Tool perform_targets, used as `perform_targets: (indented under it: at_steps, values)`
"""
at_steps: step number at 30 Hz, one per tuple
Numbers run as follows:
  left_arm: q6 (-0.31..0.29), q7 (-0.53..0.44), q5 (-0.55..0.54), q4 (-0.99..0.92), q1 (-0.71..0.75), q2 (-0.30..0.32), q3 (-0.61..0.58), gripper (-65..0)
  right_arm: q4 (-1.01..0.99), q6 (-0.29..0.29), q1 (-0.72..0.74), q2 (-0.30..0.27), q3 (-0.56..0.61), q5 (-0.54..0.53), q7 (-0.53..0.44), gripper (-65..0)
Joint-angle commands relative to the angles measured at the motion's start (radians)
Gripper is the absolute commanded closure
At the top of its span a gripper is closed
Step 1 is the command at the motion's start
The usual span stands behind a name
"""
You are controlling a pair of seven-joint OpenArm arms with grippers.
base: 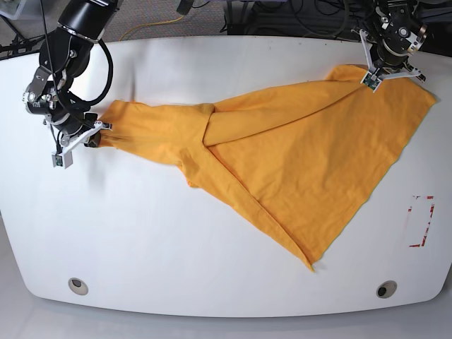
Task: Fold the T-shirt properly
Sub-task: 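Pull the grasped fabric away from the right gripper to spread the shirt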
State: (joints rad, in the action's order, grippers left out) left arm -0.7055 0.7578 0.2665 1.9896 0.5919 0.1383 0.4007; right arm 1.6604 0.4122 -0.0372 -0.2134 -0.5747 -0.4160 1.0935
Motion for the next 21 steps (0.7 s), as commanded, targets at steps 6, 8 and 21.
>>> perform_targets:
  at_steps: [6,8,21]
  values:
    - [0.007,-0.008,-0.002,0.021,0.006,-0.022,0.005,-9.7,0.017,0.004,0.003,-0.019,-0.003,-0.008,-0.019,0.0]
    - [0.007,-0.008,-0.002,0.023,0.007,-0.022,0.004,-17.8,0.017,0.011,0.003,-0.016,-0.003,-0.008,-0.019,0.0]
    - [0.007,-0.004,-0.290,0.023,-0.108,-0.018,0.162,-40.6,0.017,0.052,-0.014,-0.011,-0.008,-0.008,-0.019,0.0]
